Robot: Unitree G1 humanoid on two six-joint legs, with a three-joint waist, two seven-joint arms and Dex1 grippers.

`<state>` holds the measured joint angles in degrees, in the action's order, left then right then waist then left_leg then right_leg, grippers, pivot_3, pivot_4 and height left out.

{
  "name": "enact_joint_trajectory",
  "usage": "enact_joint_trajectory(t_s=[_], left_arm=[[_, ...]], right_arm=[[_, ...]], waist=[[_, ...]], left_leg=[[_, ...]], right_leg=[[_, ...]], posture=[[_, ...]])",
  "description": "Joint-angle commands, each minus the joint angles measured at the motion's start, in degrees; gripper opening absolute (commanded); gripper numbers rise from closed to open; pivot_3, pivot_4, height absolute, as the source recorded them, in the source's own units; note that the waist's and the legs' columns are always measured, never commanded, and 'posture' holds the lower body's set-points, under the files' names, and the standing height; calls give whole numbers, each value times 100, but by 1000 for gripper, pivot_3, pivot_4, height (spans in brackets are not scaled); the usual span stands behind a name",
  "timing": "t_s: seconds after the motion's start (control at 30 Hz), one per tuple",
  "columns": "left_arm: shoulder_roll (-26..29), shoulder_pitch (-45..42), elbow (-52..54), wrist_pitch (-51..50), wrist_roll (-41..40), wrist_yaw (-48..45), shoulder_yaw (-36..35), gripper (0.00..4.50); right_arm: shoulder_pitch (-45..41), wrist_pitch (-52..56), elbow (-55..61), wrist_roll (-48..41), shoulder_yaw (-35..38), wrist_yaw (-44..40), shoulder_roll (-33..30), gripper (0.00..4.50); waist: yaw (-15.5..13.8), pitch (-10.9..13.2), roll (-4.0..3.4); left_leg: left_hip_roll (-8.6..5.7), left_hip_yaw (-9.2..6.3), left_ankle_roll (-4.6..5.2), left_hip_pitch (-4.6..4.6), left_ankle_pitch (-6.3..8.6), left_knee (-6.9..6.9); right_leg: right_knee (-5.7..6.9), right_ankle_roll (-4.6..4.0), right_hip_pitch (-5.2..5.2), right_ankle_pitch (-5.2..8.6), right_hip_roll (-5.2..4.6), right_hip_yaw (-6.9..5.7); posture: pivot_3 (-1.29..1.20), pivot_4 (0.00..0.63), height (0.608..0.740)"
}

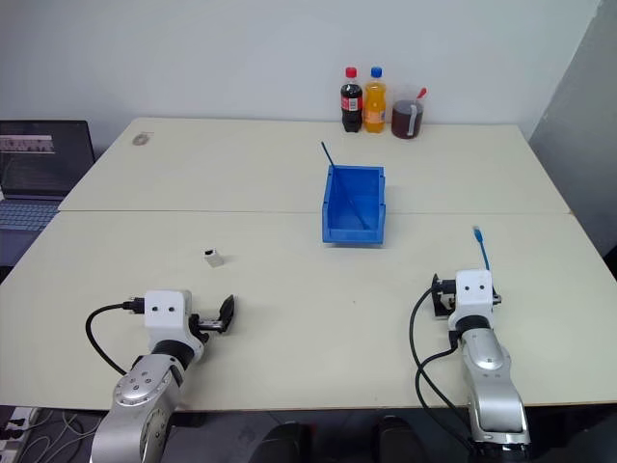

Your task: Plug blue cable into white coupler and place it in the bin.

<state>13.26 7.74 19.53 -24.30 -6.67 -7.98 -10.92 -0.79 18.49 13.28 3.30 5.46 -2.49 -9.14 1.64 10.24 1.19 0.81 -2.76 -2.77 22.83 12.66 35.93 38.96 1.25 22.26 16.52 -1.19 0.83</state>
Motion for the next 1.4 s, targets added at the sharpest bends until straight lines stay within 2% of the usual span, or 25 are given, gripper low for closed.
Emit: enact_joint_trajectory(t_s=[0.03, 0.47, 0.57, 0.7, 0.83, 1.03, 1.17, 1.3, 1.4], left_arm=[[-2, 31, 225, 81, 17, 21, 13, 4500], [54, -154, 94, 138, -71, -214, 137, 4500], [304, -360, 70, 99, -126, -635, 306, 4500], [892, -1131, 8, 16, -299, -1655, 765, 4500], [1353, -2134, -210, 117, -623, -2896, 1352, 4500], [1461, -3380, -574, 266, -954, -4342, 2145, 4500], [1381, -3829, -885, 411, -952, -4821, 2455, 4500], [1283, -4130, -1185, 612, -875, -5019, 2577, 4500], [1284, -4227, -1299, 643, -894, -5116, 2559, 4500]], right_arm=[[-21, -8, 246, -20, 8, -37, -50, 4355], [8, 36, 320, 17, 57, -33, -84, 4355], [-76, 114, 321, -9, 134, -19, -112, 4355], [-542, 121, -28, -87, 288, -248, -471, 4355], [-1393, -67, -1086, -239, 524, -637, -1109, 4355], [-2713, -95, -3170, -487, 761, -1083, -1861, 4355], [-3172, 125, -4145, -598, 654, -1538, -2107, 4355], [-3376, 523, -4569, -781, 554, -2111, -2192, 4355], [-3573, 821, -4899, -1015, 695, -2237, -2164, 4355]], waist=[[0, 0, 0], [-2, 0, 0], [-3, 0, 0], [-2, 12, 9], [0, 14, 10], [2, 16, 14], [27, 16, 15], [27, 18, 13], [41, 18, 15]], left_leg=[[0, 0, 0, 0, 0, 0], [0, 0, 0, 0, 0, 0], [-2, -1, 0, 0, 0, 0], [-4, 1, 0, 0, 0, 0], [-10, 10, 0, -2, -1, 5], [-11, 38, 2, 5, 1, 1], [-10, 43, 4, 4, 2, 0], [-8, 42, 7, 3, 3, 2], [-8, 46, 7, -1, 3, 6]], right_leg=[[0, 0, 0, 0, 0, 0], [0, 0, 0, 0, 0, -1], [0, 0, 0, 0, 0, -2], [0, 0, 0, 0, 1, -1], [0, 5, -3, -9, 4, -4], [-13, 1, 4, -15, 3, 3], [-12, -13, 5, -23, 4, 9], [-8, -13, 6, -23, 5, 11], [-6, -2, 4, -18, 5, 12]], posture=[[0, 150, 740], [0, 150, 740], [0, 150, 740], [0, 150, 740], [0, 150, 740], [0, 150, 740], [0, 150, 740], [0, 150, 740], [0, 150, 740]])
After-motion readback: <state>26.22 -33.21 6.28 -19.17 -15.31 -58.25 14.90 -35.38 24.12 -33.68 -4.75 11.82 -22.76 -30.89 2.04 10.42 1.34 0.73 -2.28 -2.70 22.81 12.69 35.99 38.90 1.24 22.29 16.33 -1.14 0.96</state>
